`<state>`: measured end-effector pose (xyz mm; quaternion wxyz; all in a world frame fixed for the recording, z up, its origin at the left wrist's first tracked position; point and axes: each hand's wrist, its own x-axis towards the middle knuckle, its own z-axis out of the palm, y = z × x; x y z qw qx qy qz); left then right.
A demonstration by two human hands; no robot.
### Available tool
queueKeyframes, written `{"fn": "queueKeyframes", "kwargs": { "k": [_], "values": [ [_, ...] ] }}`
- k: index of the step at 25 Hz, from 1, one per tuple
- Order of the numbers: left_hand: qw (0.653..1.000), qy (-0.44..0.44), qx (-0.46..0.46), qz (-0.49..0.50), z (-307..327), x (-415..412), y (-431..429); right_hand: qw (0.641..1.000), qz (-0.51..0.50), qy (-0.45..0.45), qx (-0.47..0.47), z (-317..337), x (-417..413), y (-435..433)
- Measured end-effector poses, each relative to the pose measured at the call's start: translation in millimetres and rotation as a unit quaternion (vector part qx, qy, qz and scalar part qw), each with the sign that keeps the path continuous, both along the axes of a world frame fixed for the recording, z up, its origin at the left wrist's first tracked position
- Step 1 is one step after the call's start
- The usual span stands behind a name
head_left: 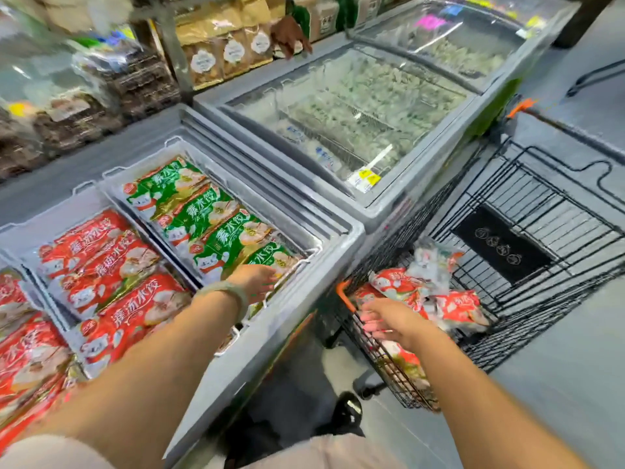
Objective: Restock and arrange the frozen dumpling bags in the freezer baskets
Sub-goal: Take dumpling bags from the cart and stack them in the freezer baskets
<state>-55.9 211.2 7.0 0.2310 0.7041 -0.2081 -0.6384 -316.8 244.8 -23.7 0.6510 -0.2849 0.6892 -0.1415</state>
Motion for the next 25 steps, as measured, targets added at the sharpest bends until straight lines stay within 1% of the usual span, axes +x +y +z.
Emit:
{"fn": "queueKeyframes", "kwargs": {
  "k": [3,5,7,10,14,16,18,20,21,22,23,24,25],
  "values": [
    [0.999,0.007,-0.002,-0.039,-2.2,-77.2,-10.1,0.999,-0.036,0.034,-0.015,-2.4,-75.4,1.0],
    [0.998,0.037,-0.009,-0.059,-6.5,-126.4,-11.9,0.996,-0.067,0.060,-0.015,-9.3,-120.6,3.3],
    [0.995,0.049,-0.005,-0.092,-14.5,-173.4,-9.5,0.993,-0.097,0.067,-0.009,-17.0,-159.0,8.2],
    [0.988,0.042,0.029,-0.148,-29.9,-222.0,-5.4,0.990,-0.128,0.059,0.002,-25.7,-193.4,18.5],
    [0.974,-0.020,0.065,-0.215,-52.2,-255.7,-18.9,0.989,-0.143,0.032,0.015,-44.7,-212.4,31.4],
    [0.966,-0.060,0.047,-0.246,-67.6,-266.9,-27.7,0.988,-0.155,0.019,0.017,-55.6,-217.6,34.1],
    [0.948,-0.113,0.036,-0.296,-90.0,-276.2,-35.4,0.985,-0.167,0.008,0.029,-69.2,-219.4,35.1],
    [0.905,-0.188,0.056,-0.377,-121.0,-288.5,-41.7,0.982,-0.182,-0.004,0.041,-82.9,-219.7,33.8],
    [0.876,-0.231,0.049,-0.420,-133.5,-294.2,-46.6,0.980,-0.192,-0.009,0.045,-90.3,-218.1,31.3],
    [0.838,-0.263,0.037,-0.477,-142.0,-300.7,-50.3,0.977,-0.207,-0.013,0.052,-98.1,-216.4,27.5],
    [0.786,-0.288,0.013,-0.546,-153.9,-307.2,-55.8,0.973,-0.222,-0.014,0.060,-105.9,-214.6,22.9],
    [0.743,-0.301,-0.006,-0.598,-166.6,-311.1,-59.7,0.970,-0.233,-0.014,0.065,-110.7,-212.1,19.6],
    [0.709,-0.307,-0.020,-0.635,-180.1,-315.2,-66.1,0.968,-0.240,-0.017,0.071,-116.5,-210.2,16.0]
  ]
}}
